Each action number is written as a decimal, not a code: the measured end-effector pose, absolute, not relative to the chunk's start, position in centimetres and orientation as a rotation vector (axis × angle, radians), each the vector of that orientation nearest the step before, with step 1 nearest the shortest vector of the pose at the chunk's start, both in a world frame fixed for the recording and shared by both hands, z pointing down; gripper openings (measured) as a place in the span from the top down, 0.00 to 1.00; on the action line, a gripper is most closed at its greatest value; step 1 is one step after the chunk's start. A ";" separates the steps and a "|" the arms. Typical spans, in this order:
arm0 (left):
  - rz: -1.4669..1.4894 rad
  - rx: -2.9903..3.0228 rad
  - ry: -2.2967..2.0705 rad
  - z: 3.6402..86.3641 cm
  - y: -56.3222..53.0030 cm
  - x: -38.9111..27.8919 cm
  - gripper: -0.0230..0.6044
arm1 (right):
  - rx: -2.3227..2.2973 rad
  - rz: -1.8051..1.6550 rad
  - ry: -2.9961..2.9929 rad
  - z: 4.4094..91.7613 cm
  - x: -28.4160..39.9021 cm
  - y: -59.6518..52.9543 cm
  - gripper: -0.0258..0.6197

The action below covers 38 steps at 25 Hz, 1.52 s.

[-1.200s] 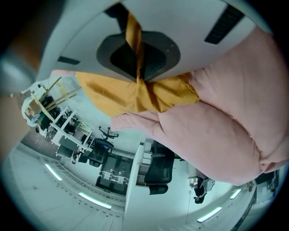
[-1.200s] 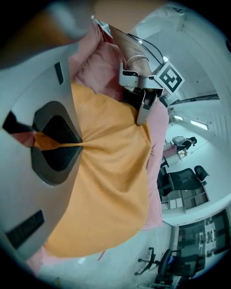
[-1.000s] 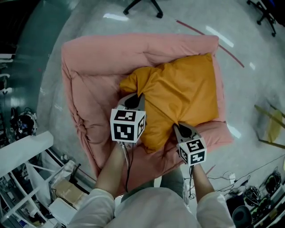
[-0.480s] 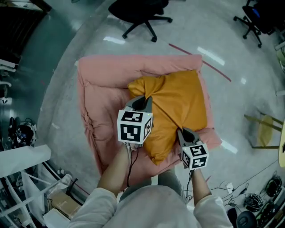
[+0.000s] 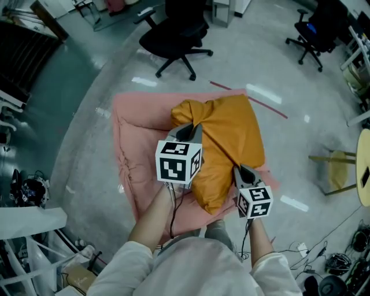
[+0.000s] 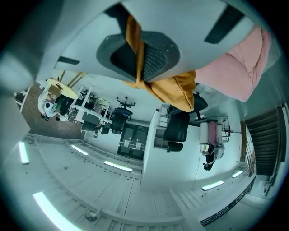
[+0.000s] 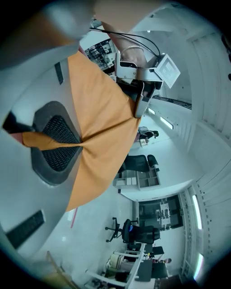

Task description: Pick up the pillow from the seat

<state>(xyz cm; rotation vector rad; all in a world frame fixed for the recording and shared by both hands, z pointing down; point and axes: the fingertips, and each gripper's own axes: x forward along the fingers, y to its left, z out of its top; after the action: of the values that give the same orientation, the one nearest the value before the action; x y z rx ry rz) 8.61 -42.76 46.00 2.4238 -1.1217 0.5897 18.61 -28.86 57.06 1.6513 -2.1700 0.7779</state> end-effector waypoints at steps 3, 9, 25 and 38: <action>0.521 2.477 -1.108 42.5 -42.4 9.2 0.94 | 1.715 0.709 -2.167 54.0 19.5 -29.0 0.91; 0.398 2.561 -1.032 38.2 -39.6 9.8 0.94 | 1.836 0.581 -2.114 50.0 20.3 -26.5 0.91; 0.409 2.650 -0.800 36.6 -27.3 16.3 0.94 | 2.012 0.602 -1.977 49.1 24.5 -13.1 0.91; 0.456 2.568 -0.823 39.6 -12.2 21.5 0.94 | 1.939 0.667 -1.997 51.6 29.7 2.5 0.91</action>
<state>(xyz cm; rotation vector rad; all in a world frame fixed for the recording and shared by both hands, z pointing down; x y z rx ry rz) 21.53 -12.18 39.56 2.5681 -0.8232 0.4565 29.66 2.51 51.58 1.9395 -1.9973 0.6670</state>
